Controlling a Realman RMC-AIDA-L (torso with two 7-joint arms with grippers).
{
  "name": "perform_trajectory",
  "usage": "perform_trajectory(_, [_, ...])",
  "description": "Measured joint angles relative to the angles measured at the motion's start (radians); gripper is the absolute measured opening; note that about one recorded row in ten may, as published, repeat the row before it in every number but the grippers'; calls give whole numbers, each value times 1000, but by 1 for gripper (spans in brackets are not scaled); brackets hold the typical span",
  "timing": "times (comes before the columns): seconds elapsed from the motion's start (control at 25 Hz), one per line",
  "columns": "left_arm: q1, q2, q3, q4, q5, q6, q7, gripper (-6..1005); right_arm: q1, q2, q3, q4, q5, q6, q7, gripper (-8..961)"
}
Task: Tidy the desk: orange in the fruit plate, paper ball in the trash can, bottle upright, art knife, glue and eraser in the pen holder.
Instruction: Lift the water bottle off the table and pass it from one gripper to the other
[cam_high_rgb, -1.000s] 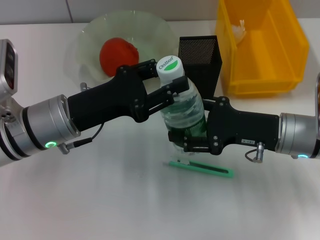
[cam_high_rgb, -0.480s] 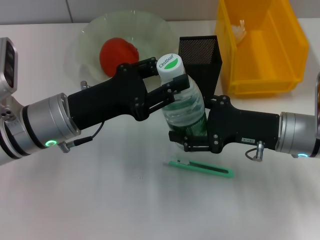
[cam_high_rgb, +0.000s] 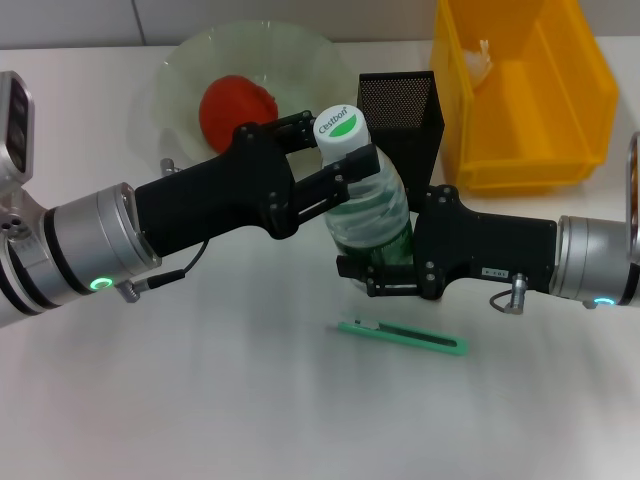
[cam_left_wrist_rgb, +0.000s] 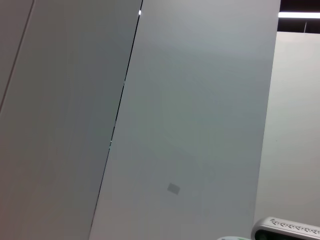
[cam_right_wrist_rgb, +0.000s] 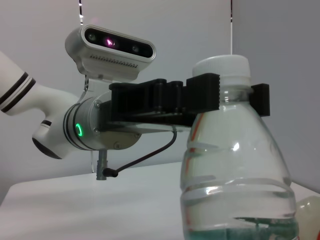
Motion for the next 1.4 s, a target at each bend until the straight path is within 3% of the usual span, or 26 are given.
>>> perform_trajectory(1.4, [0, 5, -5, 20, -28, 5, -9, 444, -20, 4, -22, 22, -3, 62, -21, 826])
